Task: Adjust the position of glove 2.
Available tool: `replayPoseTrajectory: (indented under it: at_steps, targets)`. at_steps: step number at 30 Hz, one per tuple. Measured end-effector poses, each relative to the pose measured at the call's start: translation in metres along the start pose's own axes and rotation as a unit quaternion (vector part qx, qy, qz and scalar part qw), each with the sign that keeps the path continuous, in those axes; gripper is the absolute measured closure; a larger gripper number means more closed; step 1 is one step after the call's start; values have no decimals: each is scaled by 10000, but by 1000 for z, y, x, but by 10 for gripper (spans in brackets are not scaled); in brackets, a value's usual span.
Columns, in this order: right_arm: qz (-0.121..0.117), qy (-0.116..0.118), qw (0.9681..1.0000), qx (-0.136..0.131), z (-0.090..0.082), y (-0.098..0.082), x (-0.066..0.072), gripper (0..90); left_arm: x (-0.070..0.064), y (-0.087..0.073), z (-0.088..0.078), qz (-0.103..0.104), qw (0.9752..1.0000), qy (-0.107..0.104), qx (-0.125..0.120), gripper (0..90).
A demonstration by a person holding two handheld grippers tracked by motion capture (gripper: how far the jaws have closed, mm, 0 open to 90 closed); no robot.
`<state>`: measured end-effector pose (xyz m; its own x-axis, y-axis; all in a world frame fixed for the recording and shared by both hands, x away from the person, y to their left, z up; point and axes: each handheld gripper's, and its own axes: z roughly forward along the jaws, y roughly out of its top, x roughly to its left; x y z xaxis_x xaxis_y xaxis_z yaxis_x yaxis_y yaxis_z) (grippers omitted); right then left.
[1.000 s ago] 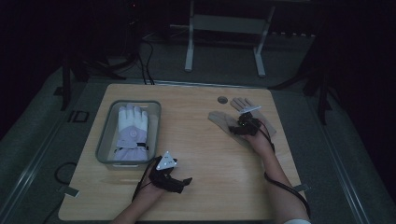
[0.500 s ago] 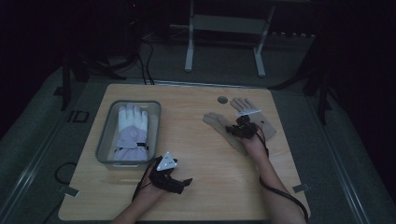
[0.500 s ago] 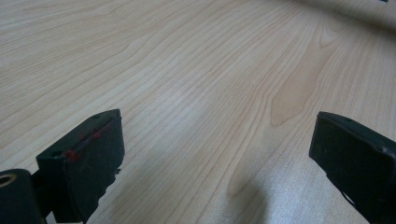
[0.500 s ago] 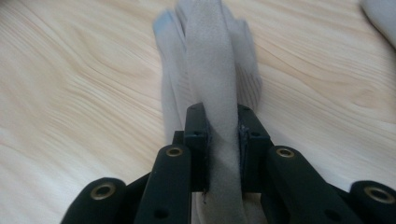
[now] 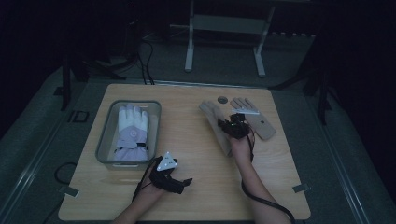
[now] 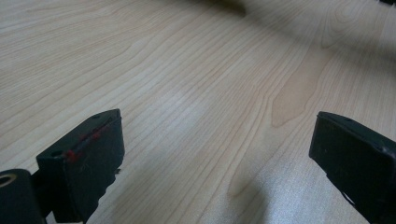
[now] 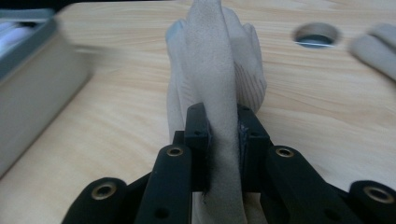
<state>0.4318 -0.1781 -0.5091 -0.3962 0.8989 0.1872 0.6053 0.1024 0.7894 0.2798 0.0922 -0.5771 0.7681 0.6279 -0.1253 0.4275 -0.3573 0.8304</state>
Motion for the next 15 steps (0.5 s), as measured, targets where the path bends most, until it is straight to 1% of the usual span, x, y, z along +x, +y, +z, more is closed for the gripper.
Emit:
replayPoseTrajectory:
  at_steps: [1,3,4,7,9,10,11,12,13,15]
  targets:
    - [255,-179,9994,117,7,-4,0,775,0,0,0,10,10000,-3,-8,37]
    - [461,-251,9983,252,17,-10,-3,770,0,0,0,22,10000,8,-25,37]
    - [494,-251,9979,340,22,-13,-4,765,0,0,0,18,10000,0,-20,37]
    - [480,-289,9969,544,32,-21,-5,747,0,0,0,10,10000,-26,4,37]
    - [495,-272,9967,578,36,-24,-6,736,0,0,0,5,10000,-35,10,37]
    - [476,-268,9968,575,37,-25,-6,716,0,0,0,10,10000,-33,10,37]
    - [451,-250,9969,598,37,-25,-6,684,0,0,1,14,10000,-31,14,37]
    - [440,-195,9969,617,38,-25,-5,632,0,0,1,19,10000,-32,14,37]
    - [380,-146,9972,628,38,-25,-4,573,0,0,0,25,10000,-28,9,37]
    - [218,-99,9977,640,36,-23,-2,537,0,0,0,28,10000,-24,2,37]
